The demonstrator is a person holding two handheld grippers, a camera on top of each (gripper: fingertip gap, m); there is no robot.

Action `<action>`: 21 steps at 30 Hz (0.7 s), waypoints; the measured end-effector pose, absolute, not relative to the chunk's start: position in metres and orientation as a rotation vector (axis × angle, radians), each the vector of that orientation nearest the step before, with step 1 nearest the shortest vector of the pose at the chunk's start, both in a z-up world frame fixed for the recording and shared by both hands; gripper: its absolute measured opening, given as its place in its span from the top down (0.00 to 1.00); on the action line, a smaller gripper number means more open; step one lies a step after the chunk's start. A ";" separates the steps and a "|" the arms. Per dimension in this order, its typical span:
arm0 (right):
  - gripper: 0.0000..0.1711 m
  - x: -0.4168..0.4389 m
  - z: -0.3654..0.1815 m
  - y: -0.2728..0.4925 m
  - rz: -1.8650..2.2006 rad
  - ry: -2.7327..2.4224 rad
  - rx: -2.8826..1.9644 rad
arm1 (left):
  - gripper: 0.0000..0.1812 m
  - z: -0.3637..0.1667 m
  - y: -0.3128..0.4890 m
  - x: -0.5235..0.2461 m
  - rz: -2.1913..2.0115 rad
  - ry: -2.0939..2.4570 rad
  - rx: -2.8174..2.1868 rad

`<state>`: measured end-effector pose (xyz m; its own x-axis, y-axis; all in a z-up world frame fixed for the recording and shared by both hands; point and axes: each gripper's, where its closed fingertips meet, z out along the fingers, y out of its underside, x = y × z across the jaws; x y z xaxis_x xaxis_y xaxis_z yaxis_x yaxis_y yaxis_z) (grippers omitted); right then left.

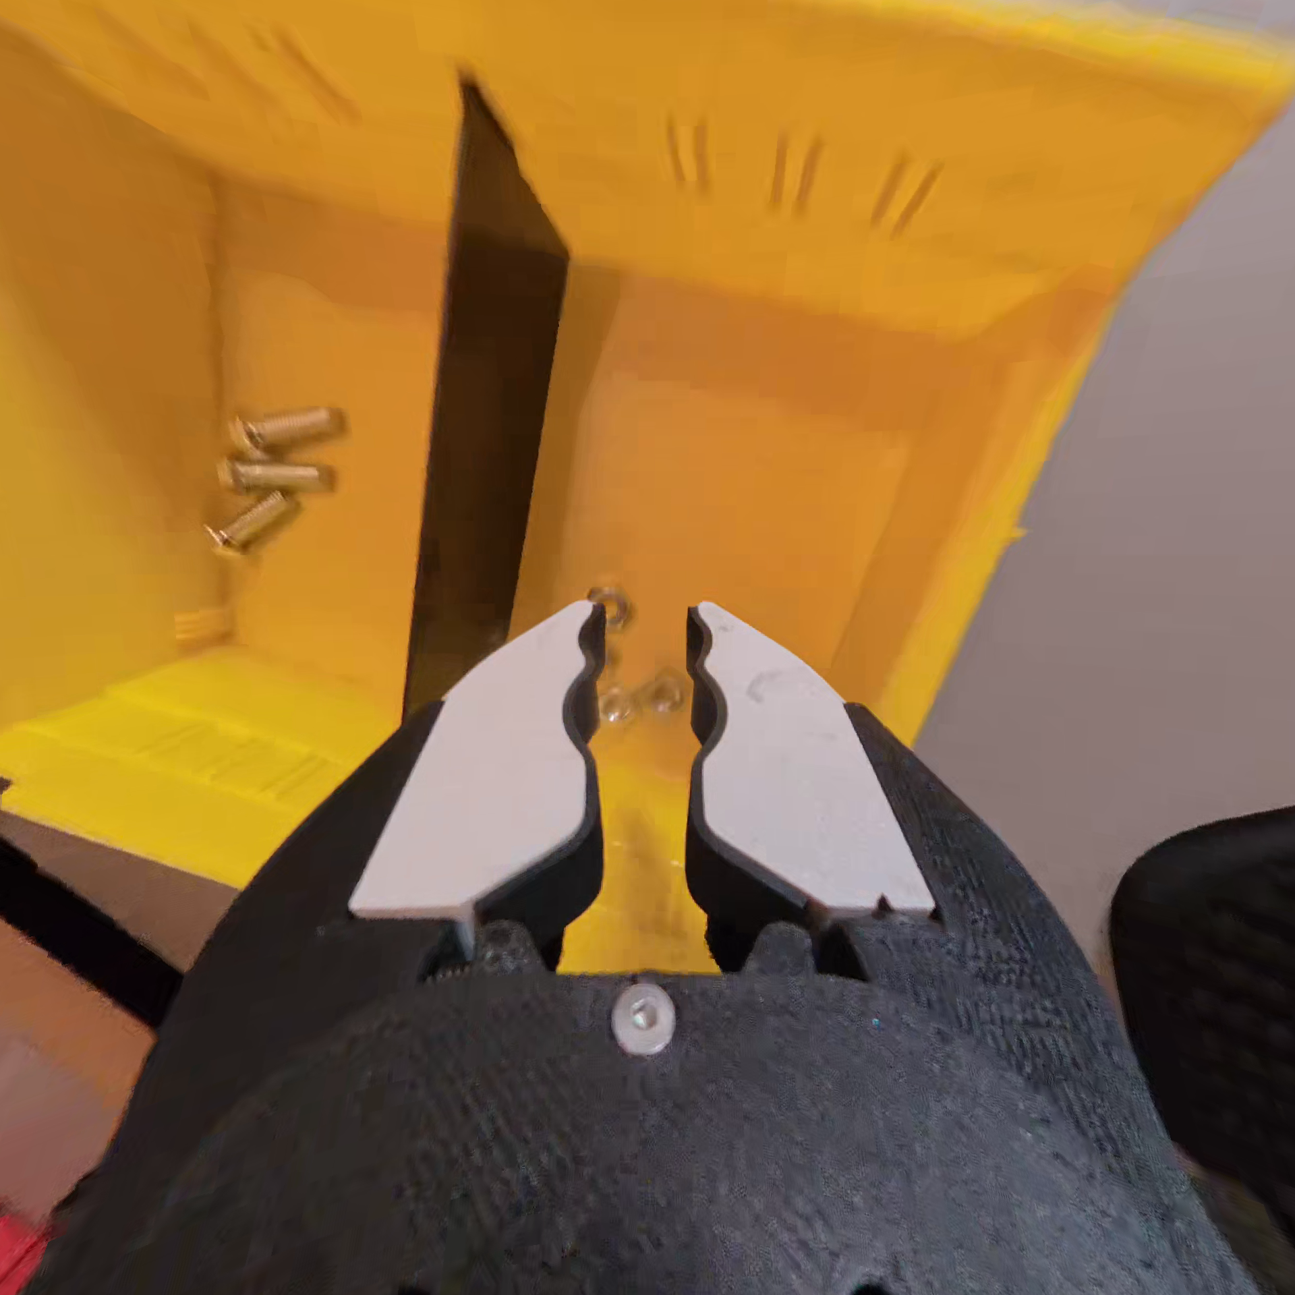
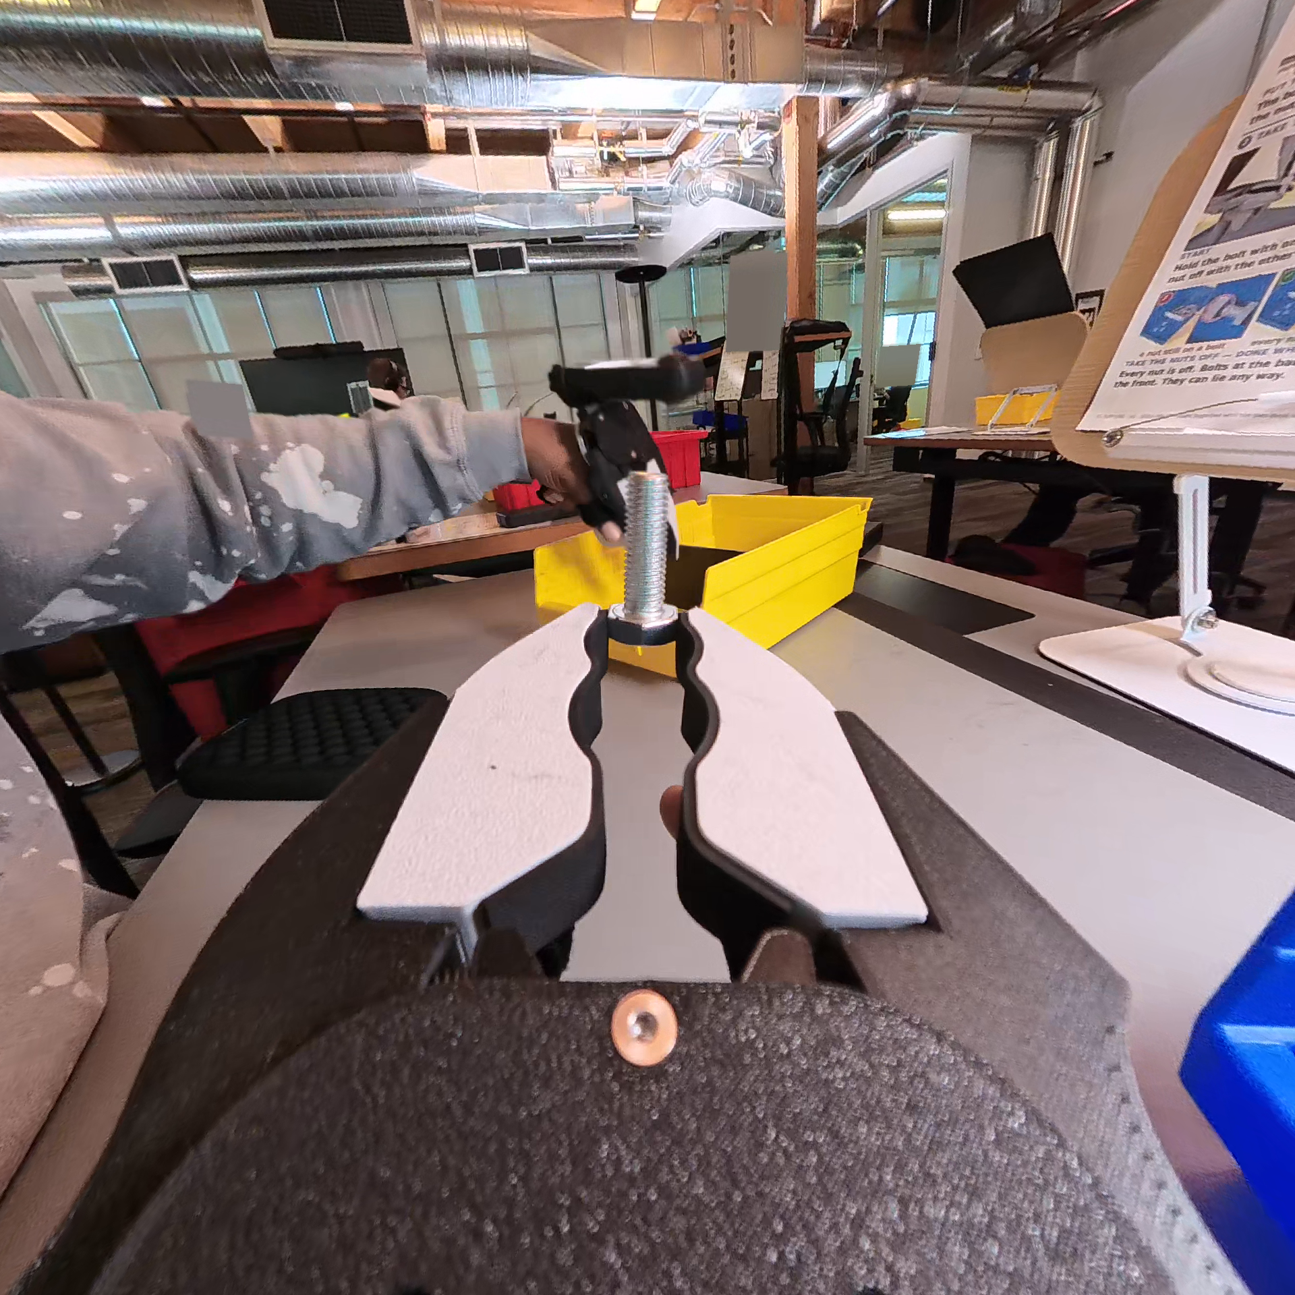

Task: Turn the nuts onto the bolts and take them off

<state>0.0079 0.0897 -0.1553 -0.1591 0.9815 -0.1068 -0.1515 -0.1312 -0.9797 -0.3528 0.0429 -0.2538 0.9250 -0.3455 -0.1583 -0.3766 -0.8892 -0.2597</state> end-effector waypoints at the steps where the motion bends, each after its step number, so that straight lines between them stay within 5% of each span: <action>1: 0.90 0.008 -0.156 0.089 1.482 -1.136 -1.101 | 0.87 -0.265 0.038 -0.358 0.174 0.555 -2.865; 9: 0.90 0.005 -0.163 0.085 1.501 -1.177 -1.111 | 0.83 -0.311 0.031 -0.387 0.277 0.595 -3.114; 21: 0.90 0.004 -0.169 0.088 1.510 -1.186 -1.133 | 0.90 -0.319 0.071 -0.351 0.125 0.682 -2.953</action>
